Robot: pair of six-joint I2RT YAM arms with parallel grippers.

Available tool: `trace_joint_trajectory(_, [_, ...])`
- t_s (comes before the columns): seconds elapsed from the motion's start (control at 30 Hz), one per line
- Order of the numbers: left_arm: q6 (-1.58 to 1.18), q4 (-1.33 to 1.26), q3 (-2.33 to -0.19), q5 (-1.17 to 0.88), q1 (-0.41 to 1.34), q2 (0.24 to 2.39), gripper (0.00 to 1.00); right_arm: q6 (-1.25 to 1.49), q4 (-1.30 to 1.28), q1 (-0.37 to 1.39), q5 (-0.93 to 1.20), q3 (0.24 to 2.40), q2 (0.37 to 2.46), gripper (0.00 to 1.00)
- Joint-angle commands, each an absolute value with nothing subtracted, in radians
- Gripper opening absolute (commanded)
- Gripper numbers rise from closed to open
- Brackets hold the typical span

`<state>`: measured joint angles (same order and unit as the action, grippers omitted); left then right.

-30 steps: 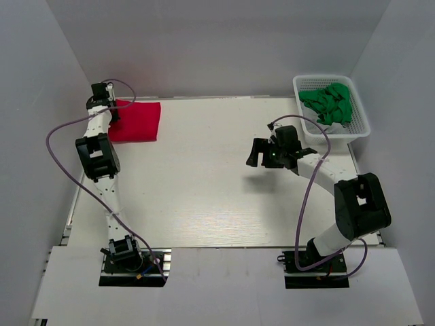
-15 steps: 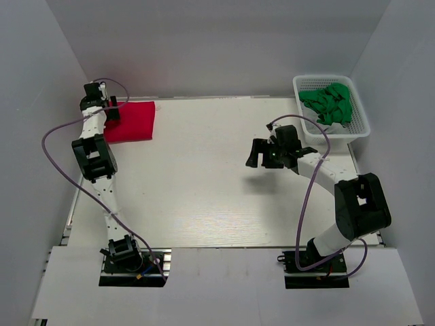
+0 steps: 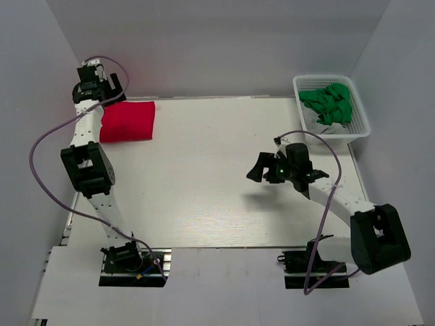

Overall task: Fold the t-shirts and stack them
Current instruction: Put the neatly folded tshirt into the corner of the board with the left arm

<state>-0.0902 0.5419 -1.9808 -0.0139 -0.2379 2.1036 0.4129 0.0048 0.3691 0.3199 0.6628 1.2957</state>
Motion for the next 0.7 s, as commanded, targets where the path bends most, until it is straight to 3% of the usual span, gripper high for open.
trace_joint_trajectory(0.0, [-0.204,0.561,-1.948,-0.164,-0.144,1.985,1.00,0.474,0.126,0.374,0.380,0.574,1.221,0.90])
trace_joint_trajectory(0.13, [-0.308,0.410,-1.589,-0.121,-0.022,1.733,1.00,0.492,0.120,0.371,0.341,0.476,1.112,0.90])
trace_joint_trajectory(0.23, [-0.392,0.234,-1.114,-0.110,0.081,1.457,1.00,0.492,0.062,0.371,0.315,0.440,1.033,0.90])
trace_joint_trajectory(0.33, [-0.422,0.104,-0.808,-0.091,0.178,1.265,1.00,0.511,0.052,0.368,0.284,0.390,0.936,0.90])
trace_joint_trajectory(0.5, [-0.477,0.072,-0.571,-0.081,0.244,1.004,1.00,0.519,0.051,0.370,0.256,0.331,0.753,0.90])
trace_joint_trajectory(0.67, [-0.445,0.109,-0.557,-0.026,0.271,0.976,1.00,0.505,0.055,0.370,0.230,0.288,0.646,0.90])
